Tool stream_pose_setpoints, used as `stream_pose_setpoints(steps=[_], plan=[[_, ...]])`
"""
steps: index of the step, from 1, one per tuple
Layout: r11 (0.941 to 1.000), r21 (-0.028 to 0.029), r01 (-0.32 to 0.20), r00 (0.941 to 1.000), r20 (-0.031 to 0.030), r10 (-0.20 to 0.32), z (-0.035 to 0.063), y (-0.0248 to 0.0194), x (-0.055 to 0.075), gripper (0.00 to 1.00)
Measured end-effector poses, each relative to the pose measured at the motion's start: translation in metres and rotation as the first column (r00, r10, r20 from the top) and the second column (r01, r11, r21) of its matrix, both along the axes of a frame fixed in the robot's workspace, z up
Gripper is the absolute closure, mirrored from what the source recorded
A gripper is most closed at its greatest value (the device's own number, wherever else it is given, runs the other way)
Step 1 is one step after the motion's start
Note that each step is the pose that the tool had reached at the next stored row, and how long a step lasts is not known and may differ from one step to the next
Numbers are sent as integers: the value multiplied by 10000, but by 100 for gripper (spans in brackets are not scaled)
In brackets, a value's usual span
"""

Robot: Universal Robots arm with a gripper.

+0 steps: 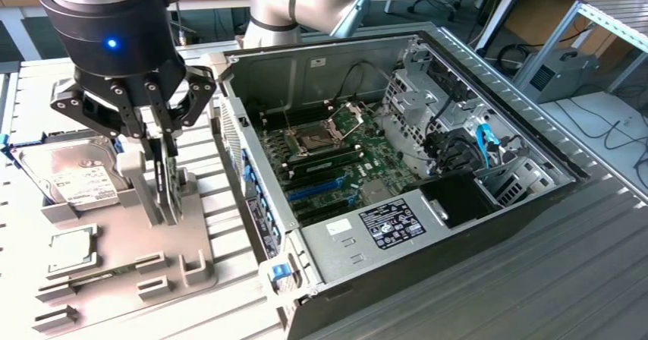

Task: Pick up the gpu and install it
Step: 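Pick up the gpu and move the gpu toward the slot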

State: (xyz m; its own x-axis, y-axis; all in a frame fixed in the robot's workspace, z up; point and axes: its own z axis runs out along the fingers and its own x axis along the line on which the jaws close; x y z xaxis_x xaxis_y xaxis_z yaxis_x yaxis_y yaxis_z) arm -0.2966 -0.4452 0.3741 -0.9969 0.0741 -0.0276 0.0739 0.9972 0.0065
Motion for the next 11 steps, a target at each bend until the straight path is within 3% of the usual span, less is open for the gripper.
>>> stream_pose_setpoints(steps=[11], plan=[[10000,0,0,10000,0,0,36,0,0,74]])
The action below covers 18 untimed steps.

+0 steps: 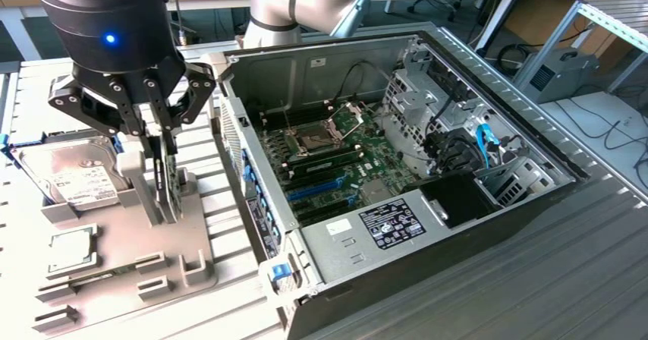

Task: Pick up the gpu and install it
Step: 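Pick up the gpu and move the gpu toward the slot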

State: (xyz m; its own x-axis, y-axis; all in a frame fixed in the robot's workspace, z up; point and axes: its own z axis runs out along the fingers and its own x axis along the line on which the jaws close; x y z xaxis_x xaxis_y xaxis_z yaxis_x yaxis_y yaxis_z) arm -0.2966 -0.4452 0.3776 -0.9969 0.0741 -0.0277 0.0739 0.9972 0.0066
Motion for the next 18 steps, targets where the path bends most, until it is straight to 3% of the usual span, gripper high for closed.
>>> stream_pose_setpoints(steps=[18], plan=[[10000,0,0,10000,0,0,41,0,0,74]])
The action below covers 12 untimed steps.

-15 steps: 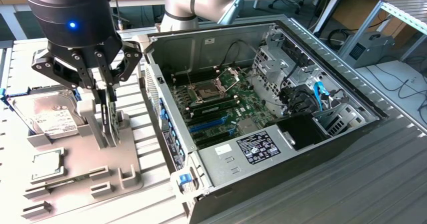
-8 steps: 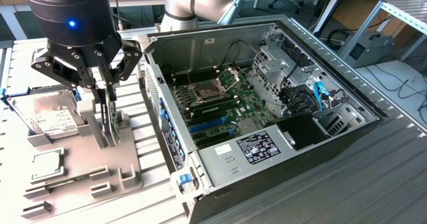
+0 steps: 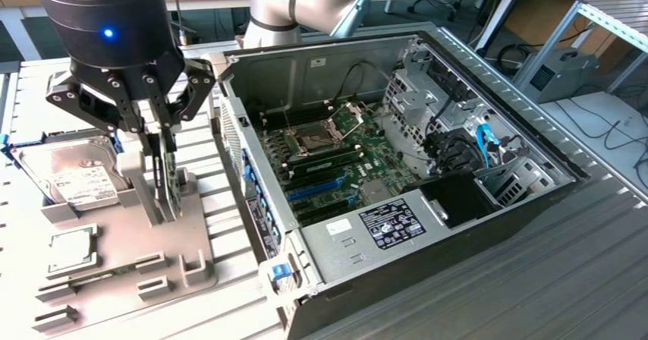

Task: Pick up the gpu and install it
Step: 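Pick up the gpu and move the gpu toward the slot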

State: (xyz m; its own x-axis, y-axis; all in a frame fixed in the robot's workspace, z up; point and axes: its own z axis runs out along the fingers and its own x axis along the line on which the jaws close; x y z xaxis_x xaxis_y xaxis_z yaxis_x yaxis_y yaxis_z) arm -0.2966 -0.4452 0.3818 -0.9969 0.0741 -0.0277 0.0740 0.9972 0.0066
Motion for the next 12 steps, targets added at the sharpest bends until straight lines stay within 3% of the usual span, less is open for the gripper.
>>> stream_pose_setpoints(steps=[12], plan=[[10000,0,0,10000,1,0,26,0,0,74]])
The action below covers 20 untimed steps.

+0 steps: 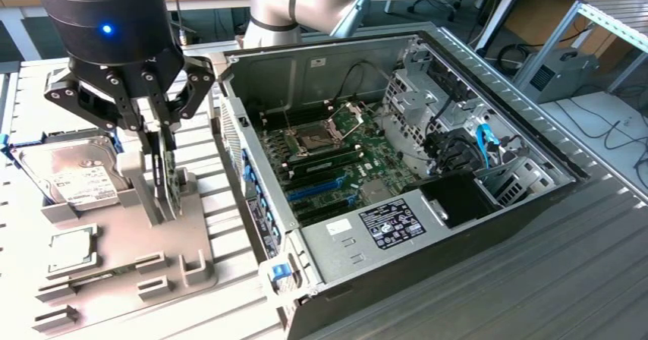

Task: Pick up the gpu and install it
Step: 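Pick up the gpu and move the gpu toward the slot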

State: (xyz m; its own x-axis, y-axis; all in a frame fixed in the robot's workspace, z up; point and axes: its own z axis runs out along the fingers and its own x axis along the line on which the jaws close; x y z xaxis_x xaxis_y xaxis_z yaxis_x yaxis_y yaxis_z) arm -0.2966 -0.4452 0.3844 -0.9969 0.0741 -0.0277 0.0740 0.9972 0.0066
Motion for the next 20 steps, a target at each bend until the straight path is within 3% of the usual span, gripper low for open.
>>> stream_pose_setpoints(steps=[20], plan=[[10000,0,0,10000,-1,0,38,0,0,74]])
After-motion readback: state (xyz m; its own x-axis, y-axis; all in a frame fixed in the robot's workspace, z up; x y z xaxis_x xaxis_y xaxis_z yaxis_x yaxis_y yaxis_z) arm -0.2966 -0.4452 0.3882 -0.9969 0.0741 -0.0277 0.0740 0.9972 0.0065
